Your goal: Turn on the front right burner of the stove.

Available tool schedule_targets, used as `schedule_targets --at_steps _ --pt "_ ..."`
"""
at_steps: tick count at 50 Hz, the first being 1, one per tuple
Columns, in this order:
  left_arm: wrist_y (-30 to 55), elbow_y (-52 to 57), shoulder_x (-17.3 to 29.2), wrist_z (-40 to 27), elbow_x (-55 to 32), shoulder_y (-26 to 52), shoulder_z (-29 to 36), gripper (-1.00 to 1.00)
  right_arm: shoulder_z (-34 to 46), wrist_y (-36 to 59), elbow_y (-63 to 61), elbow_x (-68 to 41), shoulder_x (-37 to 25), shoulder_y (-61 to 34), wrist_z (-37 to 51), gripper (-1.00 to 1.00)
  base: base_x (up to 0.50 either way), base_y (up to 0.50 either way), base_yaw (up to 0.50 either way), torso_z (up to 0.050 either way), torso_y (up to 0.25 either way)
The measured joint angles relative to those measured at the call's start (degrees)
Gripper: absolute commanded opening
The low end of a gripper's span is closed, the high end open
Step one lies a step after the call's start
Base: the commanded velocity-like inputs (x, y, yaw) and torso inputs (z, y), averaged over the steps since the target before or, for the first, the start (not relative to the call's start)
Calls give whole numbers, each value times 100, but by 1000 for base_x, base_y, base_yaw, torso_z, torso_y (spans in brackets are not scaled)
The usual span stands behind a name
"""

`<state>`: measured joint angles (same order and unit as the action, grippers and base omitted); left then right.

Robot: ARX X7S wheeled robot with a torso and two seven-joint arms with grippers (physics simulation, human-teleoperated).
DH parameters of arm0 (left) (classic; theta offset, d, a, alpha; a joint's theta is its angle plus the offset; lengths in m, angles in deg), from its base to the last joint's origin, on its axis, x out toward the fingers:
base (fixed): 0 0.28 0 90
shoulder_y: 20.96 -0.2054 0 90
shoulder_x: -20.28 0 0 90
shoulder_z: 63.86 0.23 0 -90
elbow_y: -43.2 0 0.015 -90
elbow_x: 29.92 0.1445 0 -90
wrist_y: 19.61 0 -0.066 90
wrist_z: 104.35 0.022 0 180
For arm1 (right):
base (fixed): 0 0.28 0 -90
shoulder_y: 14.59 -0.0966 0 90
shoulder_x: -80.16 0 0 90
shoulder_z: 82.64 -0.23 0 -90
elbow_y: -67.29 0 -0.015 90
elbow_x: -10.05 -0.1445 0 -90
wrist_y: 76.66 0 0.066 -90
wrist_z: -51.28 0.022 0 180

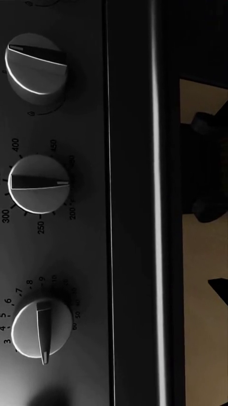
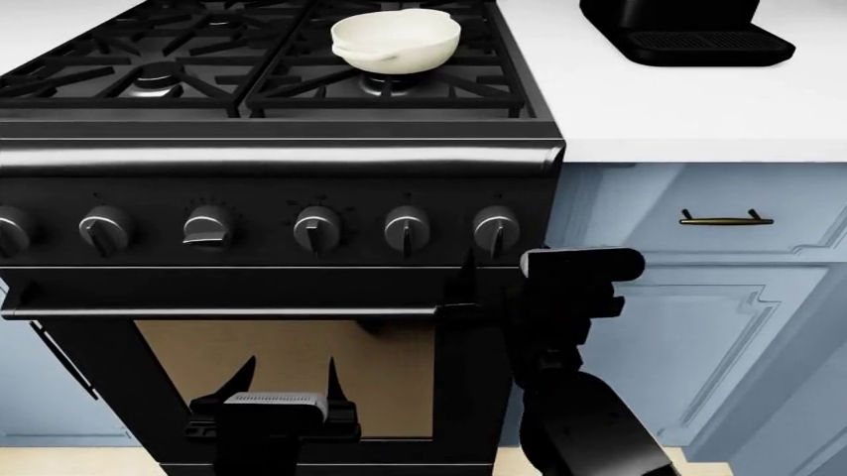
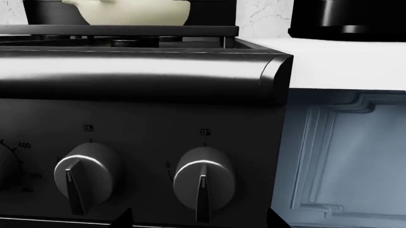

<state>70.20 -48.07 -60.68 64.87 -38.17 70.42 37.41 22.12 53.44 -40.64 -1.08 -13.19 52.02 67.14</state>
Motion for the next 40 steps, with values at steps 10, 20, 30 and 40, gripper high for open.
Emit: schedule_targets --at_steps 10,20,30,40 --pt "1 -5 27 -23 -33 8 36 100 52 -255 527 -96 93 -191 146 100 0 0 0 0 0" --pt "7 -10 56 -41 -75 17 69 100 196 -624 998 -193 153 -376 345 100 0 0 0 0 0" --pt "20 -22 79 -58 -120 31 97 100 336 -919 1340 -271 122 -533 550 100 0 0 0 0 0" --pt "27 -37 102 -86 -151 44 124 100 418 -1086 1535 -372 49 -579 676 100 0 0 0 0 0"
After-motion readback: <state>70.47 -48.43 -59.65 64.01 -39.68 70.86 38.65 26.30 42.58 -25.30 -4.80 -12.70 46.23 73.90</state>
